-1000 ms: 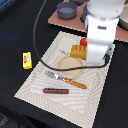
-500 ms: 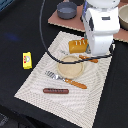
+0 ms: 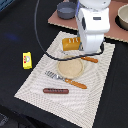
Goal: Interact with the objects in diverse but meaningful ways.
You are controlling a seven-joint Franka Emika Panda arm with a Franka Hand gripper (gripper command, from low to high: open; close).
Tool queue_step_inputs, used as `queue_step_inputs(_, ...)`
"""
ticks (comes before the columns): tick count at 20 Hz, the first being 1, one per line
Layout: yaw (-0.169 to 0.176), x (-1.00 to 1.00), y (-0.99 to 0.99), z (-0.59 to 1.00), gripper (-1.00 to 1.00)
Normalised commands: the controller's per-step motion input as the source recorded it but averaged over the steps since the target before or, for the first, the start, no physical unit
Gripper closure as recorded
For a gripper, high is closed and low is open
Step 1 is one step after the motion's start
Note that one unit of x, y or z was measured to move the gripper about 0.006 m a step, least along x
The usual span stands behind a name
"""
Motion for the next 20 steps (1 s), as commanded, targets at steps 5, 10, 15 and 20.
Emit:
queue_step_inputs(5, 0.002, -0.96, 0.47, -0.02, 1.0)
queue_step_inputs(10, 0.004, -0.86, 0.63, -0.11, 1.0)
queue_step_inputs(15, 0.001, -0.57, 0.79, -0.14, 1.0)
queue_step_inputs(20, 0.0, -0.34, 0.8, -0.15, 1.0)
